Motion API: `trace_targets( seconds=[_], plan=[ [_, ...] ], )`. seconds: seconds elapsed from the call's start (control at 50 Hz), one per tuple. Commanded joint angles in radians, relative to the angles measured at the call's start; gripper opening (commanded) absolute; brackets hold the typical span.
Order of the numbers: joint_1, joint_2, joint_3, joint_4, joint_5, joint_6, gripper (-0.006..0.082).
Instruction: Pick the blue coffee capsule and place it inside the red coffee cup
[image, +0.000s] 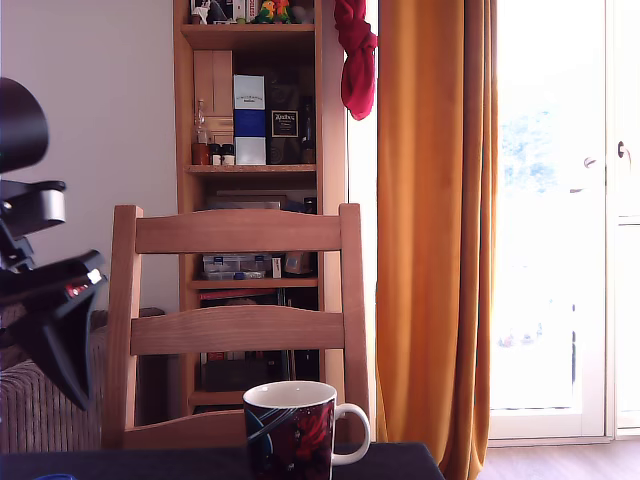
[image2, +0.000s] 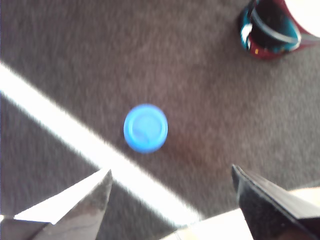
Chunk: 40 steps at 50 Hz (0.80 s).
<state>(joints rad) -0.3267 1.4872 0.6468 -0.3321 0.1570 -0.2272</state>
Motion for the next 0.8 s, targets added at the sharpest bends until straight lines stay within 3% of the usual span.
trace_targets(
  seconds=[0.0, 0.68, 0.78],
  plan=[
    [-0.003, 0.052, 0.010, 0.008, -0.013, 0.020, 0.0701],
    [-0.003, 0.368, 0.121, 0.071, -0.020, 0.071, 0.0700],
    [-0.003, 0.373, 0.121, 0.068, -0.025, 0.072, 0.0663]
  ],
)
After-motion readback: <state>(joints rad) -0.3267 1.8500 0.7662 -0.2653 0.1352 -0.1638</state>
